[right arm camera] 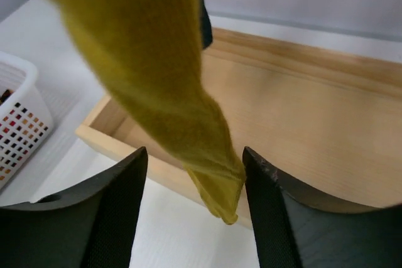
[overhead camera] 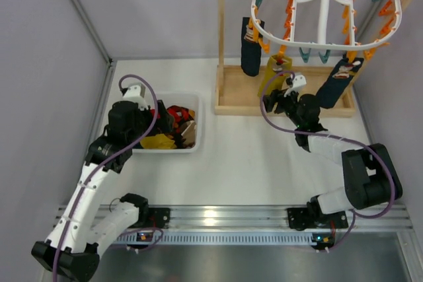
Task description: Remove the socks clipped to the hanger
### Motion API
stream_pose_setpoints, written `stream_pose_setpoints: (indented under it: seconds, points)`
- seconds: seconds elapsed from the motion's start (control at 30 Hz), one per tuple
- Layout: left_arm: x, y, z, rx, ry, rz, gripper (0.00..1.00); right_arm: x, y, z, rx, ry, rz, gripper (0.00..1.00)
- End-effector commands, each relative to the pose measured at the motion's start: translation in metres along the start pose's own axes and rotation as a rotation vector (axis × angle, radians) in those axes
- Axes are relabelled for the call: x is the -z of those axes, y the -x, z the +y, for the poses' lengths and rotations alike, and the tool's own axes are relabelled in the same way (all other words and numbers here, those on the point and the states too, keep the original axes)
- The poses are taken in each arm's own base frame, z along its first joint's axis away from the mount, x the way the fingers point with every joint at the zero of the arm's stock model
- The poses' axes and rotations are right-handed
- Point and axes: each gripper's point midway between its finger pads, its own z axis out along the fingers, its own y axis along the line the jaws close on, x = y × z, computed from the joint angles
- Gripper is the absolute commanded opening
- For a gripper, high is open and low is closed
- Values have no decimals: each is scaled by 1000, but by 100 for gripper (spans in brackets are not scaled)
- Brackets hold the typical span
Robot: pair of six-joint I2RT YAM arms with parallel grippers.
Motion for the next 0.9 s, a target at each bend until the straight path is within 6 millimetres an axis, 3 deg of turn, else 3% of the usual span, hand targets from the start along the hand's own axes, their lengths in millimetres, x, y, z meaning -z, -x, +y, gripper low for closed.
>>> stream_pose_setpoints:
  seconds: [0.0, 0.03, 0.07, 0.17, 0.2, 0.23, 0.27, 0.3, 0.37, 0.4, 0.43, 0.47, 0.5, 0.53, 0.6, 0.67, 0.7, 0.73, 0.83, 0.87]
  points:
    - [12, 47, -35, 64, -127, -108, 99, 2, 54, 28, 45, 162, -259, 58]
    - [6, 49, -38, 78, -125, -93, 99, 5, 49, 31, 14, 176, -260, 34]
    - [11, 65, -44, 106, -137, -120, 99, 9, 57, 35, 13, 192, -306, 24]
    - [-1, 88, -59, 128, -119, -128, 99, 16, 58, 44, -13, 203, -333, 2]
    - [-1, 90, -77, 107, -141, -130, 99, 18, 53, 52, -18, 219, -327, 0]
    - [-4, 99, -79, 95, -89, -164, 99, 20, 58, 54, -22, 212, -341, 0]
    - [-18, 96, -90, 67, -65, -146, 99, 22, 57, 57, -27, 213, -341, 0]
    - [-2, 110, -125, 26, -133, -180, 99, 24, 53, 67, -30, 229, -336, 0]
    - [-10, 117, -149, -20, -109, -203, 99, 30, 60, 70, -34, 202, -360, 0]
    - [-6, 115, -172, -49, -149, -200, 99, 32, 54, 80, -31, 212, -343, 0]
    - [7, 140, -189, -41, -183, -254, 99, 34, 54, 84, -32, 208, -343, 0]
    - [11, 147, -200, -77, -187, -277, 99, 38, 60, 85, -35, 184, -360, 0]
    - [0, 136, -224, -131, -207, -251, 98, 40, 55, 96, -29, 199, -344, 0]
    - [16, 160, -241, -128, -246, -303, 98, 43, 60, 96, -29, 177, -355, 0]
    - [7, 156, -268, -196, -246, -312, 98, 45, 59, 106, -17, 173, -343, 0]
    - [18, 176, -285, -199, -262, -365, 99, 47, 59, 105, -14, 133, -331, 0]
    - [7, 167, -300, -231, -271, -348, 98, 48, 60, 113, 0, 137, -327, 0]
    - [17, 182, -307, -238, -289, -386, 99, 47, 57, 112, 13, 116, -310, 0]
    - [7, 178, -330, -313, -296, -397, 99, 43, 52, 124, 82, 83, -270, 0]
    - [14, 182, -338, -316, -308, -417, 99, 42, 53, 127, 98, 73, -267, 0]
